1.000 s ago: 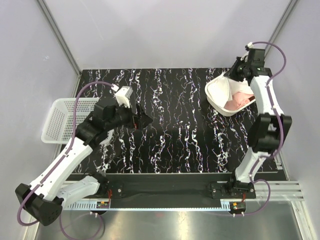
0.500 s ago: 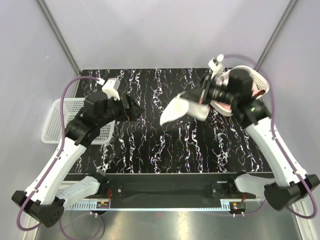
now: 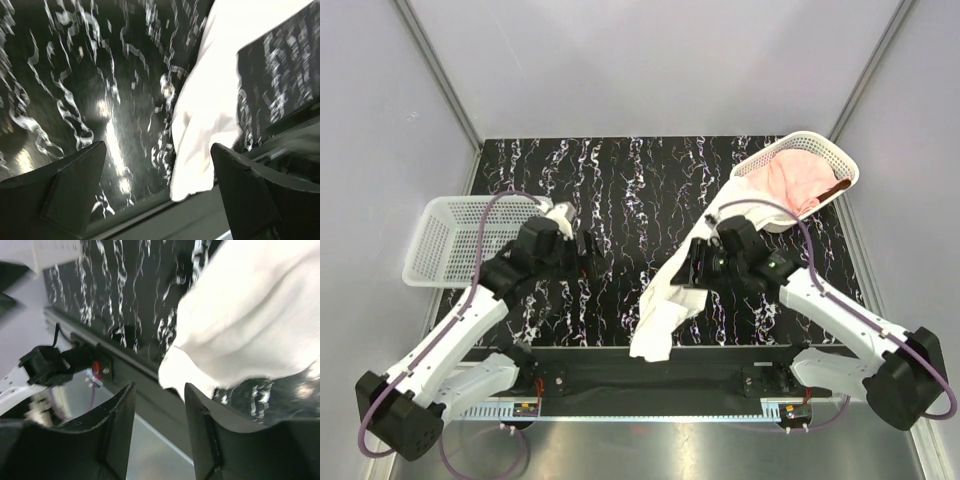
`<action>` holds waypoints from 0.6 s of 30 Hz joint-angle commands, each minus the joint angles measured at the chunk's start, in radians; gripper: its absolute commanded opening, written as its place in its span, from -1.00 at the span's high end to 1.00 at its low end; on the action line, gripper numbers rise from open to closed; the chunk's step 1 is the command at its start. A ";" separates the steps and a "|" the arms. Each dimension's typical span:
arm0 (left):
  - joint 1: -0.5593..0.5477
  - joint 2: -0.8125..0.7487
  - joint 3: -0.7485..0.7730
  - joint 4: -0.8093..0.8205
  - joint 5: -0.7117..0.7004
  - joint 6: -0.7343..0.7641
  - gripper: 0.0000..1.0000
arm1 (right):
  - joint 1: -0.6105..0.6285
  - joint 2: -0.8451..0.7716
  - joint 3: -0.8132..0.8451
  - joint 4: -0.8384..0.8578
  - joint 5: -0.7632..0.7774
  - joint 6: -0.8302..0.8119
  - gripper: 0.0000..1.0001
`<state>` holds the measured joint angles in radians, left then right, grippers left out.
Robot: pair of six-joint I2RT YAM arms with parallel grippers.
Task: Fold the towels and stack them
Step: Move the towel to the center of the board
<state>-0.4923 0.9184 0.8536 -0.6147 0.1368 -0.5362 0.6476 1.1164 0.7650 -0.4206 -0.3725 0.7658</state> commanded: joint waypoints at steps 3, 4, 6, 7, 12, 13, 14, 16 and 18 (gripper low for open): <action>-0.110 0.010 -0.139 0.135 0.040 -0.103 -0.80 | 0.001 0.052 0.262 -0.178 0.346 -0.215 -0.01; -0.127 0.019 -0.154 0.144 0.031 -0.111 -0.79 | 0.001 0.083 0.304 -0.185 0.366 -0.255 0.00; -0.176 0.026 -0.191 0.158 0.012 -0.133 -0.77 | 0.001 0.184 0.361 -0.224 0.409 -0.266 0.04; -0.190 0.025 -0.203 0.165 0.012 -0.136 -0.76 | 0.001 0.219 0.379 -0.248 0.440 -0.260 0.06; -0.244 0.019 -0.275 0.256 0.046 -0.180 -0.69 | 0.003 0.333 0.364 -0.267 0.416 -0.220 0.10; -0.258 0.022 -0.301 0.303 0.058 -0.191 -0.68 | 0.003 0.333 0.356 -0.245 0.374 -0.224 0.10; -0.265 0.022 -0.312 0.323 0.069 -0.195 -0.66 | 0.001 0.315 0.344 -0.227 0.330 -0.236 0.09; -0.269 0.030 -0.332 0.345 0.093 -0.214 -0.66 | 0.013 0.274 0.281 -0.140 0.192 -0.308 0.00; -0.269 0.011 -0.334 0.333 0.067 -0.237 -0.64 | 0.020 0.185 0.199 -0.068 0.071 -0.351 -0.06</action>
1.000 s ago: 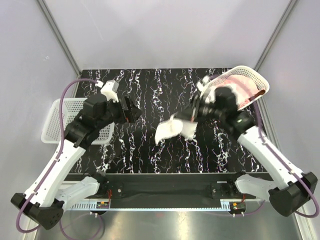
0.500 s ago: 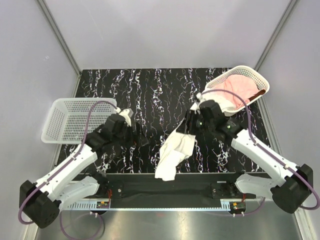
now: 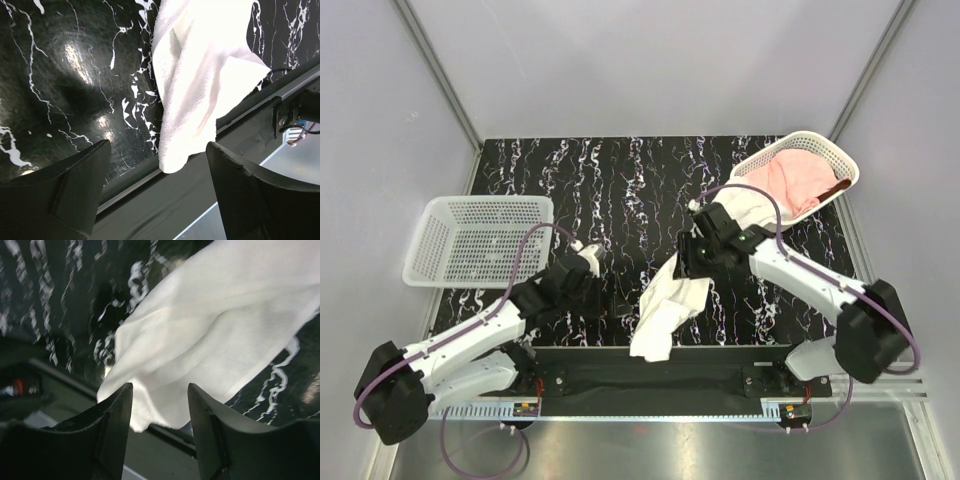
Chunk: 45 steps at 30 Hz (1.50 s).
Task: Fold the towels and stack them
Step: Move the towel to the center of the board, then flatten out the crumpled towel
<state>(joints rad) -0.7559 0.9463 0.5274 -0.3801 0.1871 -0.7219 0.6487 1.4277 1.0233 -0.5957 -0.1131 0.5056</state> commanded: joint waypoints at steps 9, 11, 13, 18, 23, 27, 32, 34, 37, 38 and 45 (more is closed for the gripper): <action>0.032 -0.159 0.020 0.020 -0.044 -0.100 -0.78 | 0.103 -0.076 -0.091 0.185 -0.309 -0.193 -0.24; 0.032 -0.146 0.026 0.004 -0.038 -0.093 -0.78 | 0.121 -0.026 -0.077 0.159 -0.289 -0.213 -0.24; 0.033 -0.139 0.034 -0.014 -0.037 -0.077 -0.79 | 0.134 0.000 -0.075 0.148 -0.287 -0.213 -0.22; 0.033 -0.156 0.025 -0.023 -0.046 -0.065 -0.79 | 0.150 0.030 -0.094 0.137 -0.258 -0.205 -0.21; 0.033 -0.143 0.025 -0.019 -0.046 -0.050 -0.79 | 0.151 0.016 -0.097 0.134 -0.212 -0.202 -0.18; 0.032 -0.109 0.036 -0.017 -0.037 -0.033 -0.82 | 0.151 0.051 -0.051 0.103 -0.177 -0.231 -0.19; 0.032 -0.104 0.040 -0.009 -0.038 -0.027 -0.83 | 0.152 0.129 -0.011 0.082 -0.177 -0.251 -0.25; 0.033 -0.103 0.040 -0.009 -0.041 -0.025 -0.83 | 0.152 0.143 -0.015 0.094 -0.220 -0.248 -0.23; 0.032 -0.098 0.039 -0.008 -0.044 -0.019 -0.84 | 0.152 0.148 -0.038 0.117 -0.238 -0.231 -0.15; 0.033 -0.095 0.039 -0.008 -0.043 -0.016 -0.84 | 0.152 0.137 -0.043 0.123 -0.240 -0.230 -0.09; 0.033 -0.075 0.037 0.003 -0.048 -0.001 -0.83 | 0.152 0.063 -0.009 0.099 -0.097 -0.197 1.00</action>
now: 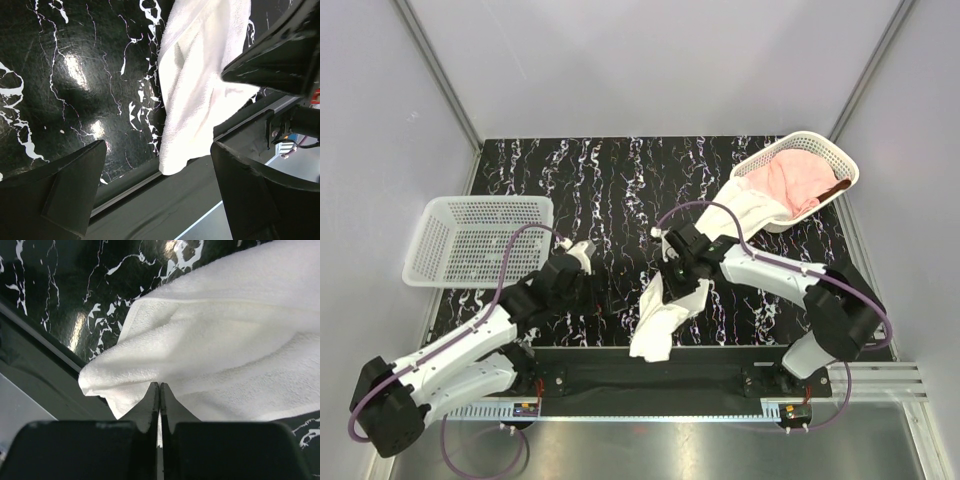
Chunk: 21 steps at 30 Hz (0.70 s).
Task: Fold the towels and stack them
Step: Flatten out the crumpled towel
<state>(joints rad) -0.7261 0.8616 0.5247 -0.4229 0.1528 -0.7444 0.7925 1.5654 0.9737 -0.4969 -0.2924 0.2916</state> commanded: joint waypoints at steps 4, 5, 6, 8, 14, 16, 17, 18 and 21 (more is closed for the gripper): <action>0.002 0.020 0.052 0.039 -0.016 0.037 -0.83 | 0.008 -0.145 0.057 0.000 0.189 0.029 1.00; 0.004 0.022 0.063 0.036 -0.019 0.040 -0.83 | 0.007 -0.168 0.065 -0.002 0.212 0.032 1.00; 0.004 0.027 0.066 0.033 -0.021 0.043 -0.83 | 0.007 -0.177 0.069 -0.006 0.249 0.041 1.00; 0.002 0.033 0.083 0.026 -0.022 0.054 -0.83 | 0.007 -0.185 0.089 -0.017 0.259 0.038 1.00; 0.004 0.043 0.086 0.053 0.026 0.071 -0.82 | -0.004 -0.195 0.144 -0.100 0.454 0.078 1.00; 0.001 0.050 0.080 0.098 0.057 0.088 -0.82 | -0.065 -0.217 0.166 -0.127 0.579 0.125 1.00; 0.001 0.068 0.081 0.111 0.077 0.092 -0.81 | -0.103 -0.225 0.193 -0.130 0.596 0.138 1.00; -0.001 0.080 0.084 0.119 0.079 0.096 -0.81 | -0.139 -0.229 0.204 -0.132 0.601 0.152 1.00; -0.033 0.143 0.123 0.131 0.067 0.129 -0.74 | -0.242 -0.219 0.255 -0.101 0.572 0.138 1.00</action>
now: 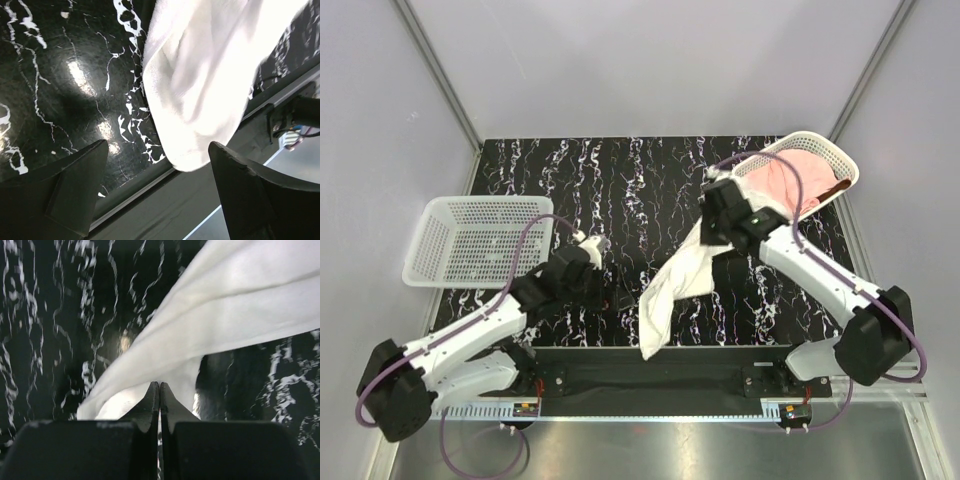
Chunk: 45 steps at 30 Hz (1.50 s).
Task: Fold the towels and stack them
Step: Flatten out the crumpled towel
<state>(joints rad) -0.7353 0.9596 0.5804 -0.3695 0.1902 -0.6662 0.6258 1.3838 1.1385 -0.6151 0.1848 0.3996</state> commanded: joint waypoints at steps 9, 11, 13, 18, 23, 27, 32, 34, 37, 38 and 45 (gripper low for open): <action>-0.298 0.214 0.180 0.099 -0.189 0.233 -0.56 | -0.153 0.109 0.175 0.050 0.032 0.008 1.00; -0.337 0.267 0.212 0.109 -0.262 0.261 -0.56 | -0.161 0.110 0.155 0.067 0.015 0.013 1.00; -0.400 0.310 0.239 0.115 -0.302 0.310 -0.56 | -0.164 0.115 0.144 0.081 -0.007 0.016 1.00; -0.530 0.494 0.358 0.110 -0.498 0.333 -0.52 | -0.176 0.113 0.104 0.110 -0.027 0.025 1.00; -0.614 0.610 0.410 0.149 -0.589 0.336 -0.46 | -0.189 0.097 0.064 0.130 -0.057 0.035 1.00; -0.651 0.679 0.444 0.110 -0.643 0.297 -0.43 | -0.198 0.086 0.052 0.138 -0.074 0.035 1.00; -0.681 0.692 0.421 0.144 -0.620 0.275 -0.43 | -0.210 0.073 0.044 0.146 -0.084 0.031 1.00; -0.691 0.699 0.412 0.164 -0.611 0.261 -0.43 | -0.215 0.072 0.044 0.144 -0.090 0.030 1.00; -0.702 0.720 0.415 0.167 -0.609 0.252 -0.43 | -0.219 0.072 0.040 0.149 -0.094 0.030 1.00; -0.704 0.728 0.417 0.168 -0.609 0.252 -0.43 | -0.219 0.072 0.040 0.150 -0.096 0.033 1.00; -0.717 0.774 0.424 0.130 -0.664 0.209 -0.30 | -0.219 0.066 0.030 0.152 -0.105 0.039 1.00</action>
<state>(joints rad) -1.4456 1.7176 0.9836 -0.2539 -0.3988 -0.4156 0.4122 1.4887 1.1770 -0.4946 0.0879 0.4267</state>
